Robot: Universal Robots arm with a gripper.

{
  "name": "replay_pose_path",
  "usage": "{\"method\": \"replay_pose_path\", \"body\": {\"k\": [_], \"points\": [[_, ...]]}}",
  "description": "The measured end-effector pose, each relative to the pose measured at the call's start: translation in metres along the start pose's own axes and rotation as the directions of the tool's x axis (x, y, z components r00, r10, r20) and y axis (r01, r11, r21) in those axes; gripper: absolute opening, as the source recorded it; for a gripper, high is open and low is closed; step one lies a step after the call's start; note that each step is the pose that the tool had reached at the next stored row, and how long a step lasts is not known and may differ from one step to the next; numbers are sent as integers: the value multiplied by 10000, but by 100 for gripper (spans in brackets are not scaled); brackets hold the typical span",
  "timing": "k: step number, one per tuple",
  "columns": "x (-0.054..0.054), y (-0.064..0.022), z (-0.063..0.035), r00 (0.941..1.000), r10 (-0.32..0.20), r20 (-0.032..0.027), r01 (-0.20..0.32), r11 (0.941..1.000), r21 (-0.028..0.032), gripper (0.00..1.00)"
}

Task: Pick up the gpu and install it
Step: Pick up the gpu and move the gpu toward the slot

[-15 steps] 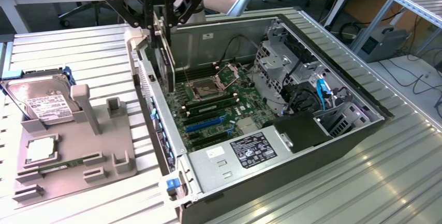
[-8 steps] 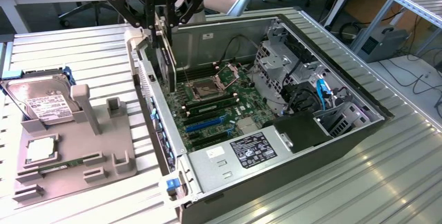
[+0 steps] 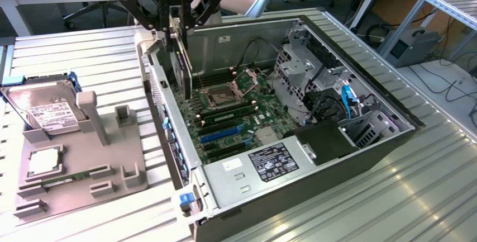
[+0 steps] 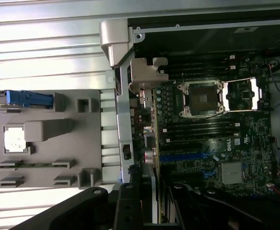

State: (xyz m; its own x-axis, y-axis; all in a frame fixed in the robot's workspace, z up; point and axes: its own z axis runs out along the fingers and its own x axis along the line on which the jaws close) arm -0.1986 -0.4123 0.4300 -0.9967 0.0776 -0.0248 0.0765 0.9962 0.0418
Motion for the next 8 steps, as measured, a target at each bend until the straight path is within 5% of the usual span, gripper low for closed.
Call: {"method": "replay_pose_path", "body": {"k": [8], "points": [[-30, 2, 6, 10000, 0, 1, 0, 10000, 5, 27]]}}
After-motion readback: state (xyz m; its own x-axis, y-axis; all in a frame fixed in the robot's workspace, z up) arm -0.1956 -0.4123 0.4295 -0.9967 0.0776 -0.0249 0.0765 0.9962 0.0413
